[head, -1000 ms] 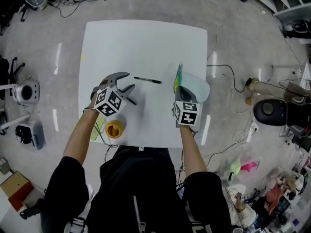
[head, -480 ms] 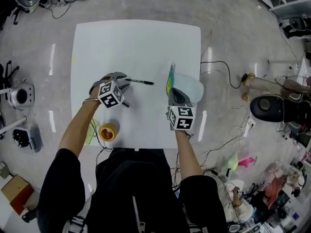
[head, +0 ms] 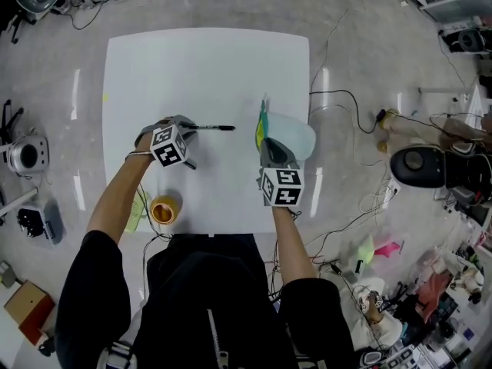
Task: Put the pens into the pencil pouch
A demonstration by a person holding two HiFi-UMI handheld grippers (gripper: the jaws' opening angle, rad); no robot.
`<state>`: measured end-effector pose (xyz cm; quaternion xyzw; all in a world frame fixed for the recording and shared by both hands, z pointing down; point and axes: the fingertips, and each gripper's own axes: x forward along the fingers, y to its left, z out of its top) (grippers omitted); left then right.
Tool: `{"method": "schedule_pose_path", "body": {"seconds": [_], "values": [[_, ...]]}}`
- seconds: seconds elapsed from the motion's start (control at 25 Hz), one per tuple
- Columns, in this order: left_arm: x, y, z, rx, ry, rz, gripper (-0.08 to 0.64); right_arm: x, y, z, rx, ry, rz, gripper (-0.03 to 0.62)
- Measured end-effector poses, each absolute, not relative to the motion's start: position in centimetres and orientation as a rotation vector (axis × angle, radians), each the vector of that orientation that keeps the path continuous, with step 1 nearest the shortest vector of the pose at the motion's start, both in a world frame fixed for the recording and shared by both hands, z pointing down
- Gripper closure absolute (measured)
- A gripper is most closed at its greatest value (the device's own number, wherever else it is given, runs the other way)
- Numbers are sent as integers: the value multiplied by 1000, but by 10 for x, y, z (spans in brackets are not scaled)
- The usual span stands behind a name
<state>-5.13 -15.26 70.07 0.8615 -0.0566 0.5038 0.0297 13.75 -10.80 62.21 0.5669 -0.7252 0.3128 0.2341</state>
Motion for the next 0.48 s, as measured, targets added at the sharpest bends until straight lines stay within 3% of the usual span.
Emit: {"method": "schedule_pose_path", "body": {"seconds": [0.48], "values": [[-47, -147, 701, 2679, -153, 1550, 512, 142, -105, 628, 1552, -1988, 868, 554]]}}
